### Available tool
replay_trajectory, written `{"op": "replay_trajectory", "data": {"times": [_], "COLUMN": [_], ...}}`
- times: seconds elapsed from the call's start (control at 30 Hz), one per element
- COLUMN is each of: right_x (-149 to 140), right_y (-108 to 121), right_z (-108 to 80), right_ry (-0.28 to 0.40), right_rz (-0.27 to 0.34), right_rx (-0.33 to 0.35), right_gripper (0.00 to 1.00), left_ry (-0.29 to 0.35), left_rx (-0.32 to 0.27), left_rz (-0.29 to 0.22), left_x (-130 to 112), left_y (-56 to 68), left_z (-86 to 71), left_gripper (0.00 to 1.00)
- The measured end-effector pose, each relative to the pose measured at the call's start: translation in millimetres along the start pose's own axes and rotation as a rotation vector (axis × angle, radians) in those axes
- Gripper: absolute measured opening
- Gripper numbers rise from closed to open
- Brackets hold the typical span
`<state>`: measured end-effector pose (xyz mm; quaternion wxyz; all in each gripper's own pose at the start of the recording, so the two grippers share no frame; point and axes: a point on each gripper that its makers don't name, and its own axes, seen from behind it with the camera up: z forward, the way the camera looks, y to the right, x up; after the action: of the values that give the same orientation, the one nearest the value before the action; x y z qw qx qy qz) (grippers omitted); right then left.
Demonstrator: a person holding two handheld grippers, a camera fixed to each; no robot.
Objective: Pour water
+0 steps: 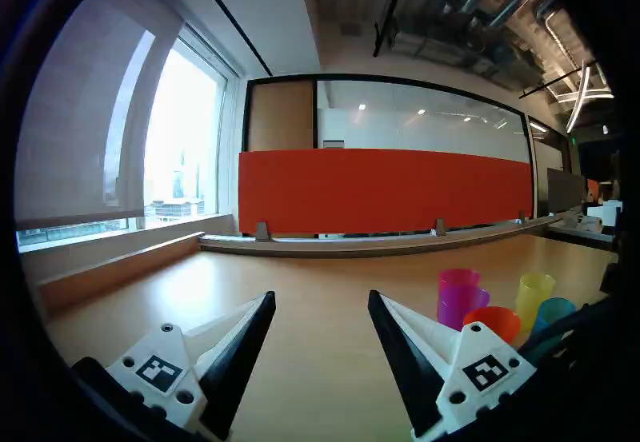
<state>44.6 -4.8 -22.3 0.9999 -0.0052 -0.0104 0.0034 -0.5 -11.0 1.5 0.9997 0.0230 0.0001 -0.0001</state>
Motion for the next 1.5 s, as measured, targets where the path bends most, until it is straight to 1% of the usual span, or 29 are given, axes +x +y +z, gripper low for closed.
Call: {"op": "replay_trajectory", "data": {"times": [0.27,0.67,0.77,0.97,1.13,1.37,1.5], "right_x": [-2.2,-11.7,-12.3,-13.2,-20.5,-34.9,-39.9], "right_y": [-10.6,-18.5,-19.7,-21.8,-19.1,-6.7,-4.3], "right_z": [1.7,9.7,12.3,19.5,21.6,22.3,23.6], "right_ry": [0.029,0.062,0.068,0.07,0.059,0.033,0.024], "right_rz": [-0.042,-0.1,-0.091,-0.051,-0.05,-0.059,-0.05], "right_rx": [0.019,0.002,0.006,0.013,0.017,0.005,0.005], "right_gripper": [1.0,1.0,1.0,1.0,1.0,1.0,1.0], "left_ry": [0.0,0.0,-0.001,0.0,0.0,0.0,0.0], "left_rx": [0.0,0.0,0.0,0.0,0.0,0.0,0.0], "left_rz": [0.001,0.0,0.001,0.0,0.0,0.0,0.0], "left_x": [0.2,0.0,0.0,0.2,0.1,-0.3,-0.2], "left_y": [0.0,0.0,-0.1,-0.1,-0.3,-0.7,-0.7], "left_z": [-0.2,0.1,0.2,0.0,-0.2,-0.4,-0.2], "left_gripper": [0.85,0.85,0.85,0.85,0.85,0.85,0.85]}}
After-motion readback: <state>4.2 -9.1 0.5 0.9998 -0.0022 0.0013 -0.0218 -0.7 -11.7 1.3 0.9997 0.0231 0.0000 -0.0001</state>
